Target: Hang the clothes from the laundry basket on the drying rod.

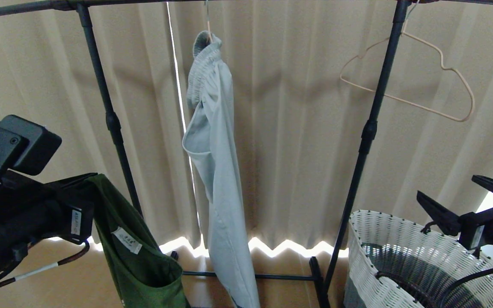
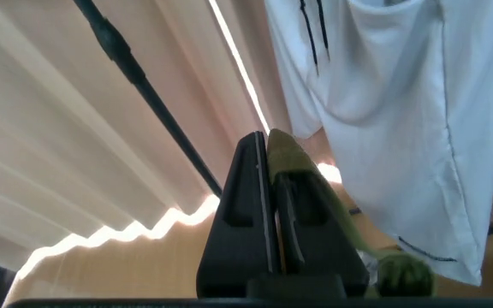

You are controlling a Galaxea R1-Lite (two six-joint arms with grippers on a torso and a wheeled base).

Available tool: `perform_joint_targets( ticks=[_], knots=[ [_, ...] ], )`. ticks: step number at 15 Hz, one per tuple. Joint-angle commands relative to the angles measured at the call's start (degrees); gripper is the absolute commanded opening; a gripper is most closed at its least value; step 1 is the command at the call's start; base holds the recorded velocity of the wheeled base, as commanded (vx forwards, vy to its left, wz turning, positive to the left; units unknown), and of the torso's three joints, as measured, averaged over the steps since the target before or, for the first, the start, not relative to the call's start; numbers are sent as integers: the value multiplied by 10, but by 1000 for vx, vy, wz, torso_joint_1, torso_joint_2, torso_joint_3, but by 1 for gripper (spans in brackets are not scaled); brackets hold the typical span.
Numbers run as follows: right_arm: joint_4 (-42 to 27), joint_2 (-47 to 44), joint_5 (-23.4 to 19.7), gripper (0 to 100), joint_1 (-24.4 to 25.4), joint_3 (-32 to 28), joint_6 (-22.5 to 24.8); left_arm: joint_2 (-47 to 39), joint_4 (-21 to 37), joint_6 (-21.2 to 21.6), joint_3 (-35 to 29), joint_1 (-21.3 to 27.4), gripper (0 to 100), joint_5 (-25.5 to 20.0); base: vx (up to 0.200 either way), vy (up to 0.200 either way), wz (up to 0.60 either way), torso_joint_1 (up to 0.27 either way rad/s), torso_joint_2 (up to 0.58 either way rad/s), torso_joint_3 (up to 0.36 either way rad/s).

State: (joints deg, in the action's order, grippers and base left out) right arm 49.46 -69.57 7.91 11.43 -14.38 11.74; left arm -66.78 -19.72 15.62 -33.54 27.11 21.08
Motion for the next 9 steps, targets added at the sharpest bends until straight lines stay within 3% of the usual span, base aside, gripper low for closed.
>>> perform_joint_targets(
  ticks=[1, 3, 7, 9],
  knots=[
    [16, 18, 0, 100, -1, 6, 4, 5, -1, -29, 15, -1, 0, 0, 0, 0, 0, 0, 0, 0],
    [21, 30, 1, 100, -1, -6, 7, 17, -1, -61, 25, -22, 0, 0, 0, 0, 0, 0, 0, 0],
    [20, 8, -6, 100, 1, -33, 4, 51, -1, -58, 54, -59, 0, -28, 0, 0, 0, 0, 0, 0],
    [24, -5, -3, 100, 5, -37, 7, 108, -3, -58, 98, -55, 0, -83, 0, 0, 0, 0, 0, 0]
  ],
)
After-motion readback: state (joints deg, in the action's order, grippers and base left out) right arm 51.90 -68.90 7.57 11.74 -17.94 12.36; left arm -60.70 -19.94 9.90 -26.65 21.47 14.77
